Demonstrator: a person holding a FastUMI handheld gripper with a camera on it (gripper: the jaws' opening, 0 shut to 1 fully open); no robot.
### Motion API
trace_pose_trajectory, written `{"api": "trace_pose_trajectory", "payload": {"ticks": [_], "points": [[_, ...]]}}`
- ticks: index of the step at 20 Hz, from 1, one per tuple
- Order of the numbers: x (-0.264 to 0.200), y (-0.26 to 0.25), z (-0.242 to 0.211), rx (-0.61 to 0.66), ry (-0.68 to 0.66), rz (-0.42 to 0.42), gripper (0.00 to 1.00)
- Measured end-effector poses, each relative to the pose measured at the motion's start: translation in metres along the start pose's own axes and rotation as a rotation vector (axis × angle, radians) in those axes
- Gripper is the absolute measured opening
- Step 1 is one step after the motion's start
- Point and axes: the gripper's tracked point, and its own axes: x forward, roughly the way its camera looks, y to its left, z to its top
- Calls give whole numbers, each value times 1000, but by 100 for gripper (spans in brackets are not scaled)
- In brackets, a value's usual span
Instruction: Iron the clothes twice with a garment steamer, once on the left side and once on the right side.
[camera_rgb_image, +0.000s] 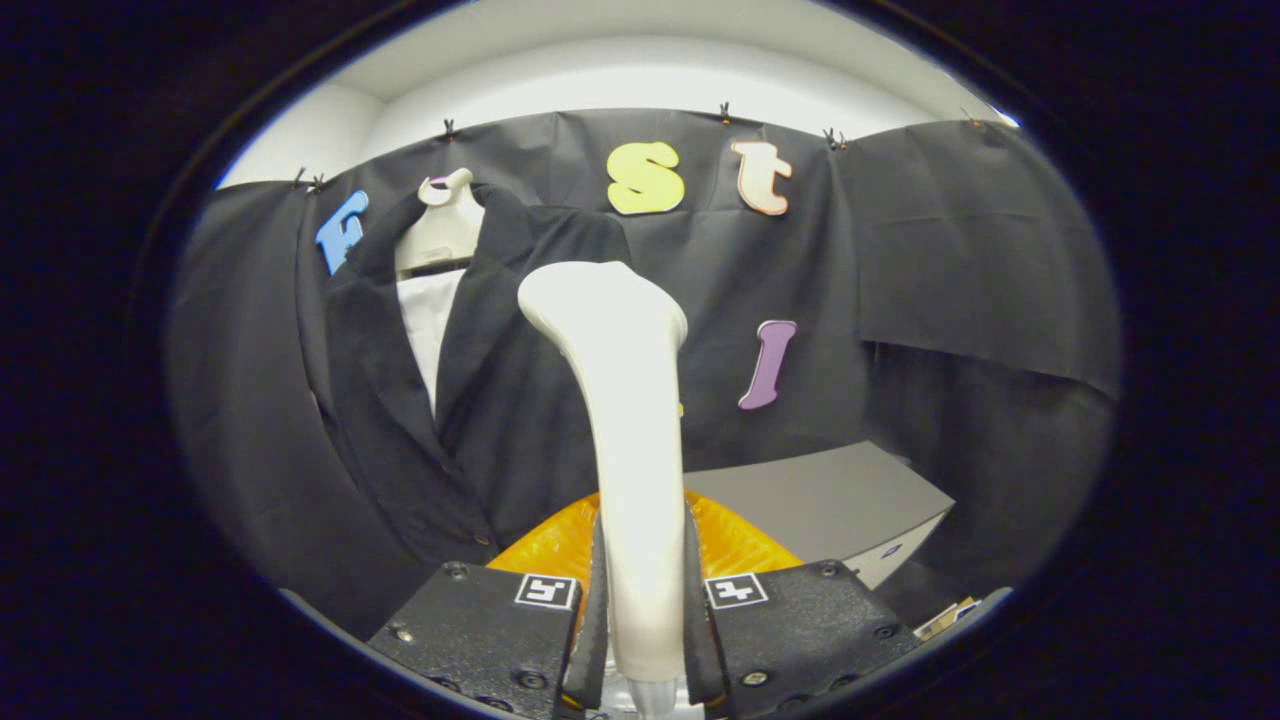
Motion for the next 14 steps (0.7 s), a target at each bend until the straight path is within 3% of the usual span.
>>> {"api": "trace_pose_trajectory", "payload": {"ticks": [9,14], "points": [[21,53,67,-78,-168,-52,34],[48,65,81,-88,-197,-76,34]]}}
